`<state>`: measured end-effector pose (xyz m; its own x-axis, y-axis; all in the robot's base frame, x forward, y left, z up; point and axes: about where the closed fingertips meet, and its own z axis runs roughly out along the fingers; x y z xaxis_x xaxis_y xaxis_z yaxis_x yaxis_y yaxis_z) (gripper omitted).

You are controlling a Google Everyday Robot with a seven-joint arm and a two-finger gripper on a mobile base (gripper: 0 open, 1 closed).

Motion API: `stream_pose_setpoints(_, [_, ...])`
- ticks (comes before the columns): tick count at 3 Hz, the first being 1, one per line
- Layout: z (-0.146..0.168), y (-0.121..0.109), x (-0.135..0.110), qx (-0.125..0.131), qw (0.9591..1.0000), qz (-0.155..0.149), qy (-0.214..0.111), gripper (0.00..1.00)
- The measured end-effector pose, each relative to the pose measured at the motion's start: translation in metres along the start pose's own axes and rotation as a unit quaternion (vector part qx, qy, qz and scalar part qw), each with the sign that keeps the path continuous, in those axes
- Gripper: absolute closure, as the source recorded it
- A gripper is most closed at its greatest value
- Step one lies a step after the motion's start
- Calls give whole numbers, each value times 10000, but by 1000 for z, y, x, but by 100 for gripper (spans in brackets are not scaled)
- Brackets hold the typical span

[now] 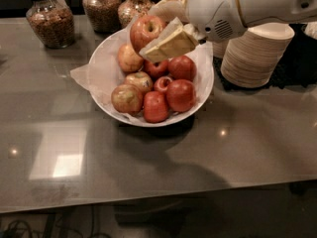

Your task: Pick apple from white bowl

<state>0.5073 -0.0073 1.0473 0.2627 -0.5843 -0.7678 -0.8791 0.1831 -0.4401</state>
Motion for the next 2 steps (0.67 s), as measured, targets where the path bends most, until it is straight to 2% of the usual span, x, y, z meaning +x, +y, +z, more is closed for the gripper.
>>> stream_pose_setpoints(2, [4, 5, -9, -98, 9999, -14, -129, 100])
